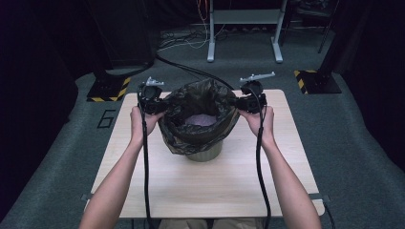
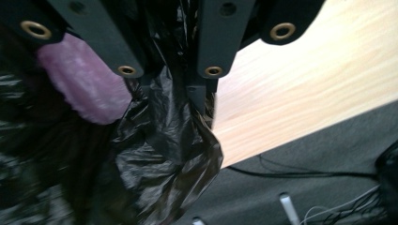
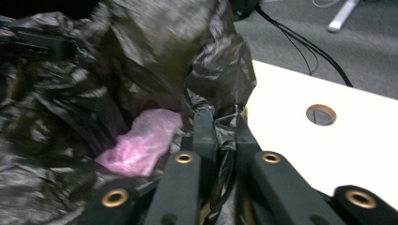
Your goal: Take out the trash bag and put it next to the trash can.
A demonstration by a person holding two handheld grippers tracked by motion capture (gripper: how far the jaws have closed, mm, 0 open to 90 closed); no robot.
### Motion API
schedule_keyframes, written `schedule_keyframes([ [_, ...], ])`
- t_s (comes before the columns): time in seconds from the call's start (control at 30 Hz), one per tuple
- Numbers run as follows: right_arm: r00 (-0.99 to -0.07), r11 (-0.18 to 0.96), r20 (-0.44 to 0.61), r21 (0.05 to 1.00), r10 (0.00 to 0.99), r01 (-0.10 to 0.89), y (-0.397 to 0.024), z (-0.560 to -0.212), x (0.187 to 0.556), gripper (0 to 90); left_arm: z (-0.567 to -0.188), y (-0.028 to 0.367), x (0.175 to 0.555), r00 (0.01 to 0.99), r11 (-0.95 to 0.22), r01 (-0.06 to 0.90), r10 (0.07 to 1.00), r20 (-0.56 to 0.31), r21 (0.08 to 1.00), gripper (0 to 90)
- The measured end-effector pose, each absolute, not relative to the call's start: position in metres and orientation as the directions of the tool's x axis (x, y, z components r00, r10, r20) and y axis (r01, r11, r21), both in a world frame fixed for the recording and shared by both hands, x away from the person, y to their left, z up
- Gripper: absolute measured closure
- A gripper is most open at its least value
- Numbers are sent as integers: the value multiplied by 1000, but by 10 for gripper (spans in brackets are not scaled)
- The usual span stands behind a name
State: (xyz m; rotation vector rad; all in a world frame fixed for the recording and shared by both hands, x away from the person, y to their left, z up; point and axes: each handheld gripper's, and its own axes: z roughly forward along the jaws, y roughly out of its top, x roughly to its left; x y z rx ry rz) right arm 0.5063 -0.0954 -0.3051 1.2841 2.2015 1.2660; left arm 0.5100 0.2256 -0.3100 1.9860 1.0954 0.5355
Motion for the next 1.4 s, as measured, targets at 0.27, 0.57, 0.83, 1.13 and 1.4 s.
schedule_keyframes([
  [0.27, -597, 252, 129, 821, 792, 512, -80, -288, 502, 880, -289, 205, 506, 593, -343, 453, 805, 9, 823, 871],
  [0.57, -625, 292, 122, 805, 771, 517, -62, -290, 507, 883, -293, 182, 506, 670, -414, 445, 743, 12, 794, 699],
  [0.83, -579, 281, 144, 765, 802, 580, -84, -301, 508, 447, -305, 221, 513, 587, -313, 531, 806, -76, 788, 259],
  [1.13, -577, 250, 212, 746, 789, 617, -97, -310, 509, 844, -321, 232, 516, 588, -311, 573, 800, -117, 758, 749],
  [1.4, -631, 257, 170, 810, 757, 527, -77, -279, 504, 897, -295, 215, 515, 664, -279, 518, 727, -175, 808, 811],
])
